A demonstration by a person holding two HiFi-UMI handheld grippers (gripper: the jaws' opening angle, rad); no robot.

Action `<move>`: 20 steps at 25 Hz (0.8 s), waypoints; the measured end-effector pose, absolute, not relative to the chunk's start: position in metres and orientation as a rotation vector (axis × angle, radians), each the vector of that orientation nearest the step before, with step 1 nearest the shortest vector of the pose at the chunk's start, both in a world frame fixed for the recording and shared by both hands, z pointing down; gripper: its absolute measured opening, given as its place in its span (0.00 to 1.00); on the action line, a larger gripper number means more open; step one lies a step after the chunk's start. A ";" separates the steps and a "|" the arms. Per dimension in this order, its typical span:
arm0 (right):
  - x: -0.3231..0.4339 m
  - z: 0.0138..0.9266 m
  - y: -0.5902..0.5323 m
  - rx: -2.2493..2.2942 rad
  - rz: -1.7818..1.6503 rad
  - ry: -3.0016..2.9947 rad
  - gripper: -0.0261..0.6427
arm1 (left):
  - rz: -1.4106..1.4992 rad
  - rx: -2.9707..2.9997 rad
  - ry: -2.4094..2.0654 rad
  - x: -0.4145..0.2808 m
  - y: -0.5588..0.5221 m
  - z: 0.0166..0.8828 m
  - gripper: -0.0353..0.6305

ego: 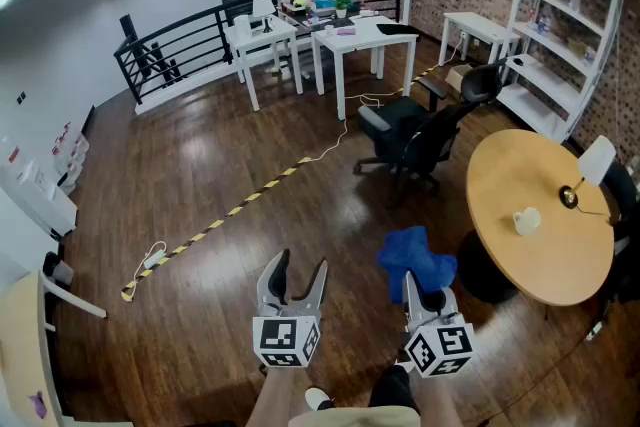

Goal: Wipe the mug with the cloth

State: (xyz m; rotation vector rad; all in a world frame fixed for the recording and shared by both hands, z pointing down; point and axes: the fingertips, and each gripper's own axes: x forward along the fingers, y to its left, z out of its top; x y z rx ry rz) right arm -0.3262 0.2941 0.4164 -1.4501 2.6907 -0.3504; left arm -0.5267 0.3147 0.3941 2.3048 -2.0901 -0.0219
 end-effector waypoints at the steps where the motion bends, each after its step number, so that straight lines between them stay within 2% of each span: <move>1: -0.309 0.415 0.286 -1.467 -0.355 2.676 0.13 | -0.023 2.317 -2.066 -0.509 0.303 0.394 0.44; 14: -0.112 0.428 0.175 -1.679 -0.397 2.494 0.13 | -0.062 2.556 -1.719 -0.283 0.141 0.389 0.44; 20: -0.020 0.431 0.157 -1.817 -0.370 2.389 0.13 | -0.062 2.678 -1.507 -0.167 0.093 0.397 0.44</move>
